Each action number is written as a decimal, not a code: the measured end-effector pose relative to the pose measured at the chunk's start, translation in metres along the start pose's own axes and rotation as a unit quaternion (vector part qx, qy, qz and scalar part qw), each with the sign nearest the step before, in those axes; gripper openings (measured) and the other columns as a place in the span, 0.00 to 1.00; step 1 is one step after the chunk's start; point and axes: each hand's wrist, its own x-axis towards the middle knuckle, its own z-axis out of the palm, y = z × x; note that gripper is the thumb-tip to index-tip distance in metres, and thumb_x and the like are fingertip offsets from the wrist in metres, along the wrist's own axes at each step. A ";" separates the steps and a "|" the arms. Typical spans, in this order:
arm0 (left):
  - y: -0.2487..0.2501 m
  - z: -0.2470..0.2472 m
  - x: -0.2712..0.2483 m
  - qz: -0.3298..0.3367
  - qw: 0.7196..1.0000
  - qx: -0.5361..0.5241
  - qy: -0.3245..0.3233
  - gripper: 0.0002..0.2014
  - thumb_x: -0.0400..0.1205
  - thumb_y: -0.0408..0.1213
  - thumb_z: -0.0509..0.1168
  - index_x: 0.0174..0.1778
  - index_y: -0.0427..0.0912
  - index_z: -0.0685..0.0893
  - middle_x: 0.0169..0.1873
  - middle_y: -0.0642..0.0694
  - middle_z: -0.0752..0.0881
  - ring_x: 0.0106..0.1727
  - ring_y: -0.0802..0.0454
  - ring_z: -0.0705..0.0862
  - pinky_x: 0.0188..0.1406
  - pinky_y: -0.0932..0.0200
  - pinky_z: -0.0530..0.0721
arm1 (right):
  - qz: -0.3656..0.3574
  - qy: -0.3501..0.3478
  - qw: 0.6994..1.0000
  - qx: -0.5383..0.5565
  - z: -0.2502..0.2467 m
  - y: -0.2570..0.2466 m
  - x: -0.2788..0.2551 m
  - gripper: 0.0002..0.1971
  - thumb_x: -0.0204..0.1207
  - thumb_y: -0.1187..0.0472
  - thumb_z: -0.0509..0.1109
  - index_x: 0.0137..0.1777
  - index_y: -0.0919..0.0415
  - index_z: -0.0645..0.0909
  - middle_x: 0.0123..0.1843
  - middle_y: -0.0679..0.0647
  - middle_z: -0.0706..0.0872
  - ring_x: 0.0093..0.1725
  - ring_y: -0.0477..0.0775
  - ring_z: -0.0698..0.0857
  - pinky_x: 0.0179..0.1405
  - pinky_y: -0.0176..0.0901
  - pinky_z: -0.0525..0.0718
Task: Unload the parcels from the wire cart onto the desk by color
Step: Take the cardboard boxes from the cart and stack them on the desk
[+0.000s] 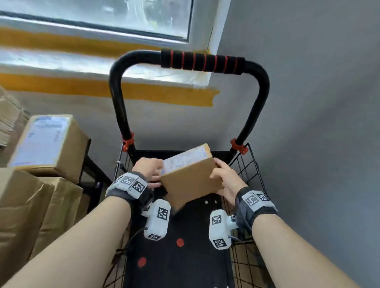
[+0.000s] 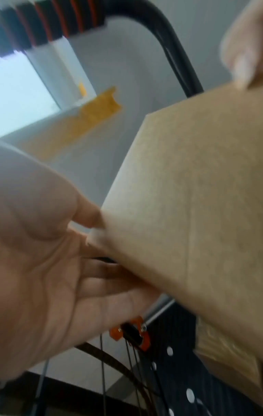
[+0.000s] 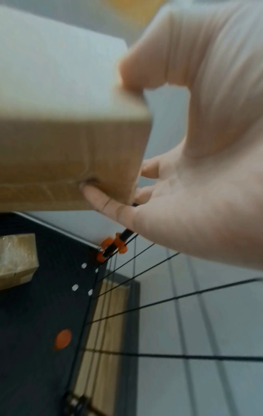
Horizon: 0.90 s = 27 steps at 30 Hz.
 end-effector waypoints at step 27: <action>0.092 -0.157 -0.181 0.238 0.967 0.002 0.090 0.26 0.81 0.48 0.66 0.73 0.43 0.71 0.67 0.43 0.76 0.61 0.44 0.80 0.52 0.48 0.85 | -0.163 -0.013 0.986 0.040 0.158 -0.141 -0.130 0.29 0.67 0.42 0.72 0.66 0.52 0.74 0.58 0.59 0.83 0.59 0.65 0.83 0.51 0.59 0.86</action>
